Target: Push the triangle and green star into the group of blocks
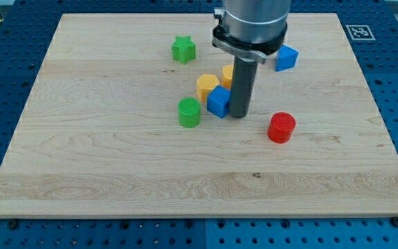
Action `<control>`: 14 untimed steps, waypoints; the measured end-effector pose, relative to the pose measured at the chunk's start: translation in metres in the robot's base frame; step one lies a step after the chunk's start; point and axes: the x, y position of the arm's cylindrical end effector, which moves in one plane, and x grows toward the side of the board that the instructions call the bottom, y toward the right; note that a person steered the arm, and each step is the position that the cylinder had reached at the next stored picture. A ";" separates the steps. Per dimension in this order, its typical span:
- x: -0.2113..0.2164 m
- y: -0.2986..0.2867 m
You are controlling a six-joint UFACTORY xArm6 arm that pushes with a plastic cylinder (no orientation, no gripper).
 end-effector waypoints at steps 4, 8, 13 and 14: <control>-0.022 0.141; -0.119 0.139; -0.122 -0.035; -0.155 -0.034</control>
